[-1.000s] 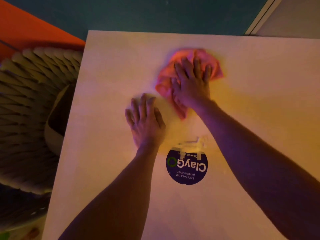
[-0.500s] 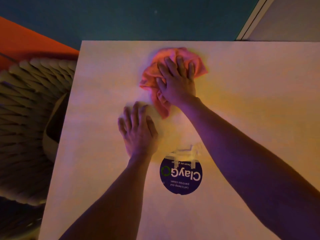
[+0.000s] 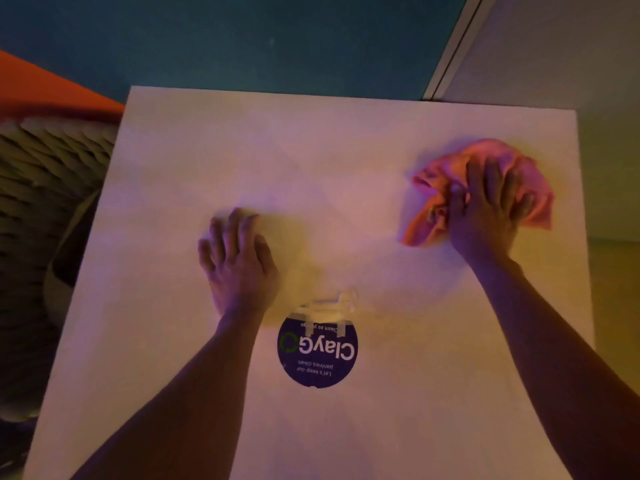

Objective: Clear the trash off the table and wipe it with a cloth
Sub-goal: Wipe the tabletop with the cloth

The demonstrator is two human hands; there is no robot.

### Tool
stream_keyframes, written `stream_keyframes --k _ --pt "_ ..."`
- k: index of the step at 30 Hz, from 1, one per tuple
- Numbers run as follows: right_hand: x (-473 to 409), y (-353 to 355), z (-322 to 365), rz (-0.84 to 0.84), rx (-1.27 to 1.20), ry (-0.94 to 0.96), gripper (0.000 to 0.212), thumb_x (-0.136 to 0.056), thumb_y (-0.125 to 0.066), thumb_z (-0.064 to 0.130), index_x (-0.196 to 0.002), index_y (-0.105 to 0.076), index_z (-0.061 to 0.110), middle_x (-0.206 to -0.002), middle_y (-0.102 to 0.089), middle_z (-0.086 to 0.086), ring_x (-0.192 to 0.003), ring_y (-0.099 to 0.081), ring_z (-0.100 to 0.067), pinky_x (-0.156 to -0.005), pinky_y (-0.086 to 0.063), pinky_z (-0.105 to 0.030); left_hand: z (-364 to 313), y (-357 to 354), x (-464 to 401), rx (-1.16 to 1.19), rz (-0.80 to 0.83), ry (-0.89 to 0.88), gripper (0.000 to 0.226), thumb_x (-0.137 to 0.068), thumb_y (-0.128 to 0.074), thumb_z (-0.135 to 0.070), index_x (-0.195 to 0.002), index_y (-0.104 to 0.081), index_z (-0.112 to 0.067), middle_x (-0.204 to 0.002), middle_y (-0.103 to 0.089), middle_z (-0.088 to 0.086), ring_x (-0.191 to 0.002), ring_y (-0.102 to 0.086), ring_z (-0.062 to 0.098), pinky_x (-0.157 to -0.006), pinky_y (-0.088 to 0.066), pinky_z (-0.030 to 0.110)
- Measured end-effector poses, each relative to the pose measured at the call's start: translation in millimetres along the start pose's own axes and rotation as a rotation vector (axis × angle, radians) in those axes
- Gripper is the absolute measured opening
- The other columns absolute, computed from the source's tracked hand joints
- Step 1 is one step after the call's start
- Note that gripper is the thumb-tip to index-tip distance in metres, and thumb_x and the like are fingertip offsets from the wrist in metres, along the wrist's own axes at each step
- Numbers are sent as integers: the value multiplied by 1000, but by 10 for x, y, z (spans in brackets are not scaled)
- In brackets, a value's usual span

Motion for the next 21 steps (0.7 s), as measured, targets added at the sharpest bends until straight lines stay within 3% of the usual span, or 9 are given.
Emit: stream_keyframes --k 5,14,21 --pt "-295 -16 447 17 -60 -87 62 -97 -26 47 -154 -33 22 -164 -21 -8 -151 -7 -43 -116 -3 -68 -92 -43 -54 4 22 12 44 -101 -35 -30 -145 -39 -27 -159 -35 -3 -151 -23 31 -122 -17 54" --pt "588 -296 2125 140 -92 456 65 -95 -32 48 -150 -39 15 -161 -27 -9 -148 -13 -47 -116 -5 -68 -38 -74 -72 -13 18 -21 45 -97 -39 -33 -142 -45 -27 -157 -41 1 -148 -30 36 -120 -21 58" --pt "1481 -299 2020 214 17 654 63 -97 -30 48 -151 -37 15 -163 -22 -7 -151 -13 -37 -118 -13 -63 69 6 -68 149 -5 -49 43 -89 -42 -31 -126 -64 -25 -145 -55 -3 -144 -38 32 -118 -25 56"
Point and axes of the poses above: each hand's wrist, its own x-axis away from the middle knuckle, its own y-axis out of the back of the hand, z = x × y, the point moved 4 cm from there along -x, towards the middle knuckle
